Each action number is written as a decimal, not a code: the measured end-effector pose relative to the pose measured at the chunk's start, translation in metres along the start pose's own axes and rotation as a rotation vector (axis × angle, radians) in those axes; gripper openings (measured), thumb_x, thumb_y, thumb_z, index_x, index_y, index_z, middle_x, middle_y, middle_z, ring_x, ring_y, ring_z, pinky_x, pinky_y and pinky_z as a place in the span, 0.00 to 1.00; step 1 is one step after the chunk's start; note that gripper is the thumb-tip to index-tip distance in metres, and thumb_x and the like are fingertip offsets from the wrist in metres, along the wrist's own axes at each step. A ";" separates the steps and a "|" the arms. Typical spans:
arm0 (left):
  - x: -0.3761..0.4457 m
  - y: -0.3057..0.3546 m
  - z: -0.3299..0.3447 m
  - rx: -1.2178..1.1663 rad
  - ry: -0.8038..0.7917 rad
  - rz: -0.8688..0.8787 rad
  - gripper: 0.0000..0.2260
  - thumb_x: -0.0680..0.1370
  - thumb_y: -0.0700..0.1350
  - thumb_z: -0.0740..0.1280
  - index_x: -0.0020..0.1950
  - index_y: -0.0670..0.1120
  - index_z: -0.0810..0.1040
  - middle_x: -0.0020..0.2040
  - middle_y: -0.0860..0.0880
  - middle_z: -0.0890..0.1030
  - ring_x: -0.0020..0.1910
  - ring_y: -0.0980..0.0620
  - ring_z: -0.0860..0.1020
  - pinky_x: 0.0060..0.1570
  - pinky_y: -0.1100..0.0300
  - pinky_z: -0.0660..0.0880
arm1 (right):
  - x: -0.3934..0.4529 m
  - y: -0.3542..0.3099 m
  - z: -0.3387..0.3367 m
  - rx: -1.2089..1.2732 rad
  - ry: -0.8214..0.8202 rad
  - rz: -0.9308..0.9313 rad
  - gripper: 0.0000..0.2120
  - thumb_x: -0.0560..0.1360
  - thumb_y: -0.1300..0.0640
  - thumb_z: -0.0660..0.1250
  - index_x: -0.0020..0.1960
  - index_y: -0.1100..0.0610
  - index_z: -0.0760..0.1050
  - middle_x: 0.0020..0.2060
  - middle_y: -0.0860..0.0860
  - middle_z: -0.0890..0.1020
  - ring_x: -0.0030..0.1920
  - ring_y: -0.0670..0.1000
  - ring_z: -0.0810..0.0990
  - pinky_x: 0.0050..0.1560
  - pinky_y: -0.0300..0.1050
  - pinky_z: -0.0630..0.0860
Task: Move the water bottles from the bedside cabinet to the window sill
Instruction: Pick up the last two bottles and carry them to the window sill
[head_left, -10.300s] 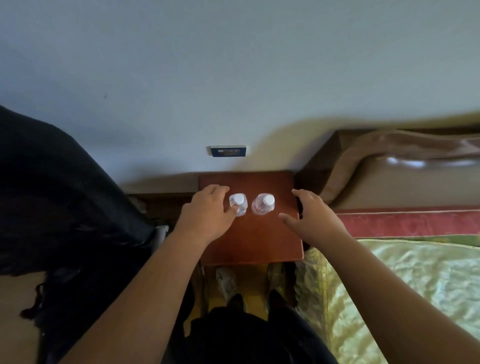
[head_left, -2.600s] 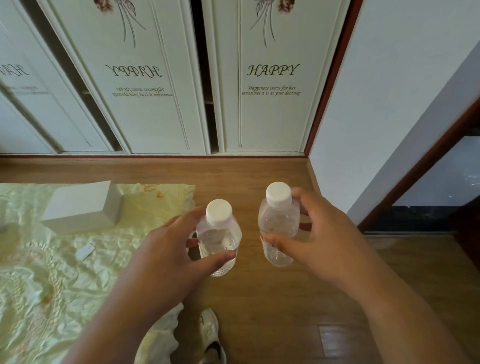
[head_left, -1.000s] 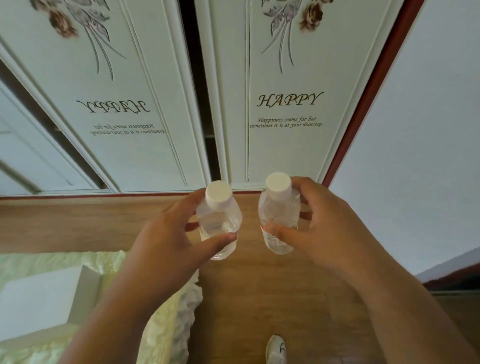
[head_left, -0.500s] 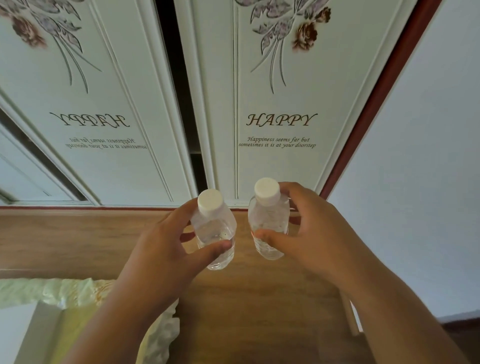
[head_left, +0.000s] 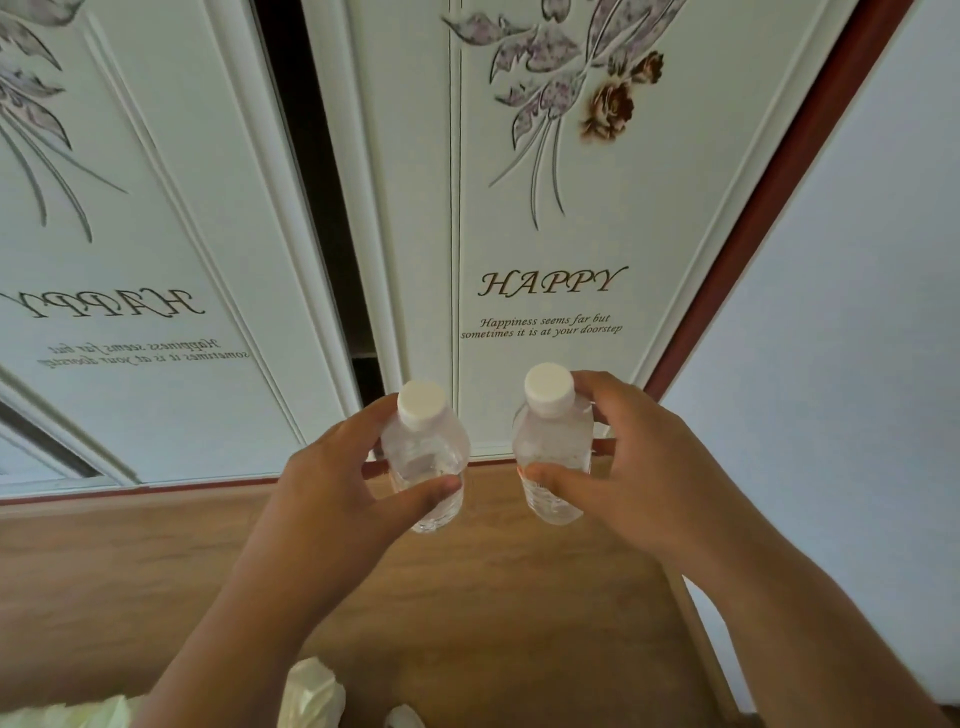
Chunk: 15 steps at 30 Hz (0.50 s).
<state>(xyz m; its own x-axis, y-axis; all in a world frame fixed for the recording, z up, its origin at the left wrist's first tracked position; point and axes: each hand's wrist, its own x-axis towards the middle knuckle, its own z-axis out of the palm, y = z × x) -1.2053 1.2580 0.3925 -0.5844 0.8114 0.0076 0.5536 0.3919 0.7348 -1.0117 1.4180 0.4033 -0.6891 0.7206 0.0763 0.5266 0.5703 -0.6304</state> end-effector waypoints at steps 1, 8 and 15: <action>0.013 -0.004 -0.007 -0.003 0.001 0.005 0.38 0.64 0.65 0.73 0.72 0.63 0.68 0.62 0.63 0.78 0.56 0.62 0.77 0.58 0.56 0.75 | 0.011 -0.005 0.002 0.006 0.010 0.008 0.35 0.67 0.37 0.77 0.69 0.33 0.63 0.63 0.32 0.72 0.58 0.41 0.76 0.57 0.42 0.76; 0.076 -0.037 -0.048 -0.037 0.017 0.021 0.37 0.62 0.66 0.74 0.71 0.65 0.70 0.62 0.62 0.79 0.57 0.59 0.79 0.59 0.53 0.77 | 0.073 -0.035 0.033 -0.012 0.028 0.015 0.36 0.67 0.36 0.76 0.69 0.32 0.62 0.63 0.31 0.71 0.59 0.37 0.74 0.59 0.47 0.77; 0.109 -0.074 -0.077 -0.055 0.048 -0.048 0.36 0.63 0.65 0.74 0.70 0.65 0.69 0.61 0.64 0.78 0.56 0.60 0.79 0.60 0.51 0.78 | 0.137 -0.059 0.065 -0.011 -0.055 -0.048 0.37 0.68 0.38 0.76 0.71 0.37 0.63 0.66 0.34 0.72 0.56 0.39 0.75 0.51 0.33 0.69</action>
<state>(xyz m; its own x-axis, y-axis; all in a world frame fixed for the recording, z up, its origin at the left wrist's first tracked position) -1.3553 1.2844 0.3912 -0.6381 0.7700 0.0036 0.4919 0.4040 0.7713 -1.1697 1.4579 0.4011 -0.7399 0.6698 0.0629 0.4979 0.6081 -0.6183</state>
